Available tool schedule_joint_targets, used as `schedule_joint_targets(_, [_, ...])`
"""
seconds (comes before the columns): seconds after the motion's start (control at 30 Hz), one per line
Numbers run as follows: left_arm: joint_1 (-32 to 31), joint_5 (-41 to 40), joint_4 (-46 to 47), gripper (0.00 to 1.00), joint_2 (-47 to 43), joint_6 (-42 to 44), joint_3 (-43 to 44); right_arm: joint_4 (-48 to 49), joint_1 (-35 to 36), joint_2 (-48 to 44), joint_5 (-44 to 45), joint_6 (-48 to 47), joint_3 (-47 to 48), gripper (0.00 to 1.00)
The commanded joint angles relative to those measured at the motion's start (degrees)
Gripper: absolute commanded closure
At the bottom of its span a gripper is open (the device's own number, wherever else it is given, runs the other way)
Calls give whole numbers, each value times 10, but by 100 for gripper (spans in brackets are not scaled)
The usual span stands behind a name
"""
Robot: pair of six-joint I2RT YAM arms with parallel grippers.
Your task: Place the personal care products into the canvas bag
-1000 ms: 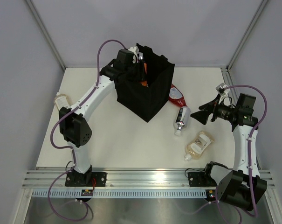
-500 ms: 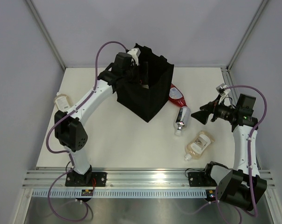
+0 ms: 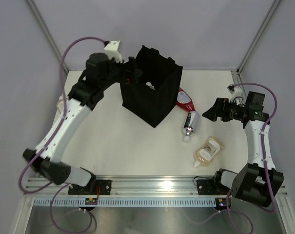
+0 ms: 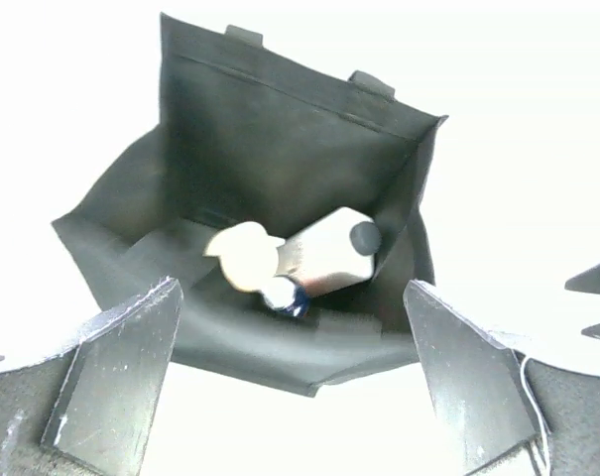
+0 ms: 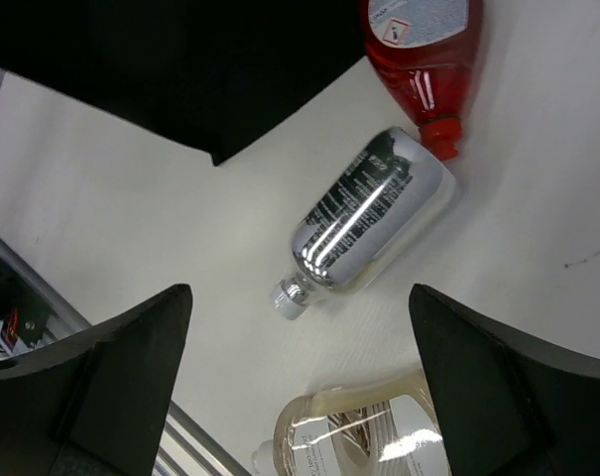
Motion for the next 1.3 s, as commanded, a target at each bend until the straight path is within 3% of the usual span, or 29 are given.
schedule_joint_targets(0.0, [17,-75,18,1,-126,-7,-77,15,20,14,135,183,31,1])
schedule_joint_targets(0.13, [37,-97,19,1,-253,-40,-273,46,123,19,302,260,20,1])
schedule_joint_targets(0.37, [46,-130,-3,1,-457,-105,-496,129,178,107,367,352,-19,0])
schedule_joint_targets(0.63, [46,-107,-21,1,-583,-213,-588,135,214,242,333,369,16,0])
schedule_joint_targets(0.93, [46,-92,-4,1,-605,-286,-639,74,231,334,359,378,69,1])
schedule_joint_targets(1.07, [46,-92,-6,1,-603,-289,-636,59,232,341,406,345,87,18])
schedule_joint_targets(1.17, [46,-90,-5,1,-599,-292,-635,62,227,340,394,322,80,40])
schedule_joint_targets(1.2, [46,-88,-5,1,-599,-292,-635,64,222,334,385,315,80,53])
schedule_joint_targets(1.27, [46,-83,-6,1,-598,-295,-635,62,199,331,362,304,85,63])
